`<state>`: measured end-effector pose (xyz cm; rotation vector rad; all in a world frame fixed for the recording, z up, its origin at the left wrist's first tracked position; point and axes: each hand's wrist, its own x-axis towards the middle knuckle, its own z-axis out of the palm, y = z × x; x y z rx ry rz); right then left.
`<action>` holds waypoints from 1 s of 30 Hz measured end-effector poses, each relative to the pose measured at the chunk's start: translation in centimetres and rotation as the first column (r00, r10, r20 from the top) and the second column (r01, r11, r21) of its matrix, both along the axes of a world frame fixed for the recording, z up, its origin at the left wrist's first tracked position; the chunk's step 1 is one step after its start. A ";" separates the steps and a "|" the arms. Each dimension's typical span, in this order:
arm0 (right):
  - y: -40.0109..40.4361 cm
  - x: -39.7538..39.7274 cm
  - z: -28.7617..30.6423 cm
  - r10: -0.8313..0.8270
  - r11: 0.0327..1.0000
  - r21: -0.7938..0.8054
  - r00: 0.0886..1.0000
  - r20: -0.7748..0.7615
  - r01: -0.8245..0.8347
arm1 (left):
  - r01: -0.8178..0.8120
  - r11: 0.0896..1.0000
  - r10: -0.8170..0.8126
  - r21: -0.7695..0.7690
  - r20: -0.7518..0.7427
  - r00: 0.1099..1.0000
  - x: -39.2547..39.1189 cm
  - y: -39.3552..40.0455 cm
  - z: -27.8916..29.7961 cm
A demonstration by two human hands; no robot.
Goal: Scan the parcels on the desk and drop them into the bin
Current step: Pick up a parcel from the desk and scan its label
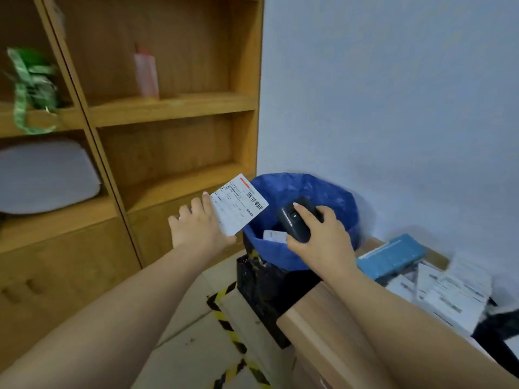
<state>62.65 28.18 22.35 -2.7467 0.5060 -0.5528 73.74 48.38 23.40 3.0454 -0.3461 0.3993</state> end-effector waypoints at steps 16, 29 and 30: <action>-2.1 24.1 -3.6 -0.019 0.991 0.135 1.000 -0.013 0.021 | 0.014 0.997 -0.010 0.073 -0.054 0.998 23.3 -2.2 -3.0; -14.0 33.4 -6.9 -0.337 0.915 0.200 0.936 -0.099 0.350 | 0.316 0.946 -0.304 0.068 -0.148 0.941 37.9 -18.4 -5.2; -14.9 33.7 -7.2 -0.378 0.897 0.200 0.919 -0.111 0.393 | 0.357 0.932 -0.344 0.062 -0.158 0.925 38.8 -19.9 -5.6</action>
